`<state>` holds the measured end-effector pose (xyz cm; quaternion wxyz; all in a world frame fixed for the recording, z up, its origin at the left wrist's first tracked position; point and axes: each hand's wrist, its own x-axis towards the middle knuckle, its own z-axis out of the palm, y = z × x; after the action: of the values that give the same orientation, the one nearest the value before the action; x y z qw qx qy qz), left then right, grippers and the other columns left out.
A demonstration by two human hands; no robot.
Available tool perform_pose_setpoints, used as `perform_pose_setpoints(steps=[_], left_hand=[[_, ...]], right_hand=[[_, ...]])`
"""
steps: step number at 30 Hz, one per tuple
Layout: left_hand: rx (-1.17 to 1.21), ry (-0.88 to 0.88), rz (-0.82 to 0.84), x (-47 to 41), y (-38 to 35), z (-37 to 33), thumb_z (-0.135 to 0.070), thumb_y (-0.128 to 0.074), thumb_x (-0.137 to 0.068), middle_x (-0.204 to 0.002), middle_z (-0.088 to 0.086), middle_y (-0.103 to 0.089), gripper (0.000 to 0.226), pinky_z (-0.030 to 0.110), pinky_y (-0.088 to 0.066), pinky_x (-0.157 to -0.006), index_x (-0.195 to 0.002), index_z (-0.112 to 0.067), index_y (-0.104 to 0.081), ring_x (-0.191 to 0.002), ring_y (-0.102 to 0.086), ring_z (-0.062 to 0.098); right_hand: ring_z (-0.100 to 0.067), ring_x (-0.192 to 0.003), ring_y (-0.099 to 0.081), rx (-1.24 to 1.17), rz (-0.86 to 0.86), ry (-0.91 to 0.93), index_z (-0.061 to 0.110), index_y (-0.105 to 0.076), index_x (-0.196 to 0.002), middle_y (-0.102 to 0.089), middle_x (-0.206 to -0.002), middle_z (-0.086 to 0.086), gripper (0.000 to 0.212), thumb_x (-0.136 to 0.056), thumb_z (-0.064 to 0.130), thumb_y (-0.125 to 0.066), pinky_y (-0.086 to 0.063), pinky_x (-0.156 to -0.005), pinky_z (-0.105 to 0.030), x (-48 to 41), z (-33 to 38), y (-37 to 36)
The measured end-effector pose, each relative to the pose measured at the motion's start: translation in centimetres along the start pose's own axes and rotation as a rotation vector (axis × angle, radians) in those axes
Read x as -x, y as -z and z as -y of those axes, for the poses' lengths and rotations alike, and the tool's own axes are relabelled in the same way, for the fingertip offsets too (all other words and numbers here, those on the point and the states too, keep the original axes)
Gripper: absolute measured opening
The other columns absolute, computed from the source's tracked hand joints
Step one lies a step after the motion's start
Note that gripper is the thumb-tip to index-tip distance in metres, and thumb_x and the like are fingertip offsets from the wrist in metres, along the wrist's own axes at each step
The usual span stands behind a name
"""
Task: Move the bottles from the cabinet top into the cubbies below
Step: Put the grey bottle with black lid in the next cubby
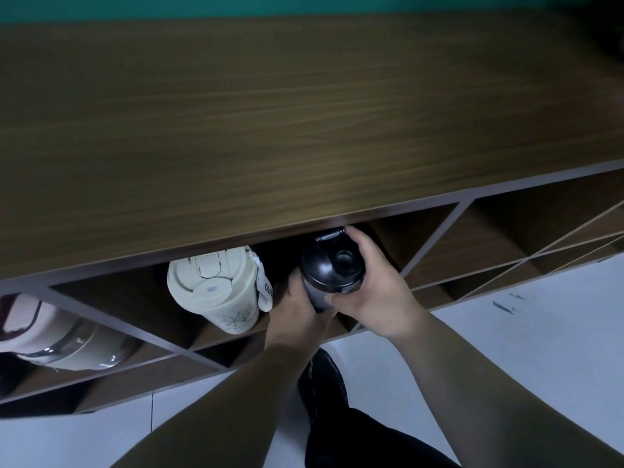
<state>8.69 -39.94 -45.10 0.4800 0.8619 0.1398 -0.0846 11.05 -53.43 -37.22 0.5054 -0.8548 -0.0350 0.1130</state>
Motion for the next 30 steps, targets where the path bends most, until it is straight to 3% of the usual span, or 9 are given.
perform_pose_setpoints(steps=[4, 10, 17, 19, 22, 26, 28, 30], left_hand=[[-0.003, 0.005, 0.012, -0.1, 0.0, -0.1, -0.035, -0.079, -0.085, -0.133, 0.0, -0.064, 0.077, 0.024, -0.038, -0.09, -0.149, -0.02, -0.04, -0.124, -0.061, 0.021], [-0.079, -0.074, -0.041, -0.4, -0.3, 0.3, -0.025, -0.083, -0.08, -0.131, 0.007, -0.067, 0.077, 0.028, -0.041, -0.099, -0.146, -0.011, -0.048, -0.124, -0.061, 0.026], [-0.046, -0.12, 0.003, 0.0, 0.0, 0.5, -0.035, -0.078, -0.084, -0.141, -0.001, -0.063, 0.082, 0.022, -0.04, -0.098, -0.155, -0.024, -0.038, -0.129, -0.059, 0.018], [-0.033, -0.124, 0.011, 0.0, 0.1, 0.5, -0.034, -0.078, -0.084, -0.141, -0.004, -0.062, 0.083, 0.021, -0.04, -0.098, -0.156, -0.026, -0.037, -0.129, -0.058, 0.015], [-0.042, -0.138, 0.01, 0.1, 0.2, 0.5, -0.031, -0.083, -0.078, -0.142, -0.006, -0.063, 0.092, 0.026, -0.047, -0.105, -0.156, -0.029, -0.035, -0.129, -0.06, 0.013], [0.099, -0.142, 0.006, 0.9, 0.2, 0.8, -0.017, -0.089, -0.07, -0.131, -0.016, -0.067, 0.089, 0.031, -0.054, -0.105, -0.146, -0.035, -0.046, -0.123, -0.062, -0.001], [0.214, -0.121, 0.005, 2.0, 0.6, 0.7, -0.006, -0.086, -0.075, -0.129, -0.027, -0.066, 0.082, 0.02, -0.052, -0.104, -0.136, -0.044, -0.049, -0.121, -0.06, -0.009], [0.331, -0.071, -0.013, 3.4, 1.0, 0.4, -0.003, -0.078, -0.086, -0.15, -0.024, -0.054, 0.081, 0.015, -0.039, -0.112, -0.151, -0.035, -0.04, -0.136, -0.048, -0.009]], right_hand=[[-0.001, -0.128, -0.049, 0.013, -0.006, 0.008, 0.045, -0.031, -0.143, -0.045, -0.146, 0.011, 0.099, -0.067, 0.018, -0.086, -0.042, -0.098, -0.014, -0.1, -0.5, -0.1], [-0.001, -0.129, -0.05, 0.001, -0.049, 0.042, 0.046, -0.035, -0.142, -0.048, -0.143, 0.013, 0.099, -0.057, 0.039, -0.086, -0.047, -0.106, -0.032, 0.0, -1.2, -0.4], [0.0, -0.128, -0.052, -0.027, -0.079, 0.042, 0.045, -0.036, -0.143, -0.049, -0.143, 0.013, 0.101, -0.054, 0.044, -0.085, -0.048, -0.105, -0.033, 0.2, -1.3, -0.6], [0.001, -0.13, -0.049, -0.023, -0.069, 0.037, 0.044, -0.03, -0.147, -0.045, -0.146, 0.014, 0.107, -0.056, 0.042, -0.086, -0.047, -0.107, -0.031, 0.4, -1.2, -0.5], [0.001, -0.14, -0.037, 0.002, -0.024, 0.003, 0.048, -0.006, -0.152, -0.032, -0.157, 0.017, 0.123, -0.062, 0.031, -0.088, -0.04, -0.112, -0.029, 0.7, -1.5, -0.3], [-0.008, -0.148, -0.028, -0.04, -0.025, -0.034, 0.068, 0.014, -0.138, -0.022, -0.162, 0.017, 0.136, -0.062, 0.025, -0.09, -0.043, -0.111, -0.036, 1.3, -2.5, 0.2], [-0.009, -0.149, -0.025, -0.14, -0.001, -0.049, 0.054, 0.01, -0.148, -0.022, -0.163, 0.012, 0.13, -0.068, 0.017, -0.086, -0.043, -0.107, -0.025, 2.0, -2.9, 0.4], [-0.01, -0.149, -0.024, -0.308, -0.006, -0.034, 0.034, -0.005, -0.156, -0.025, -0.163, 0.003, 0.112, -0.07, 0.013, -0.074, -0.038, -0.114, -0.03, 2.7, -3.0, 0.5]])
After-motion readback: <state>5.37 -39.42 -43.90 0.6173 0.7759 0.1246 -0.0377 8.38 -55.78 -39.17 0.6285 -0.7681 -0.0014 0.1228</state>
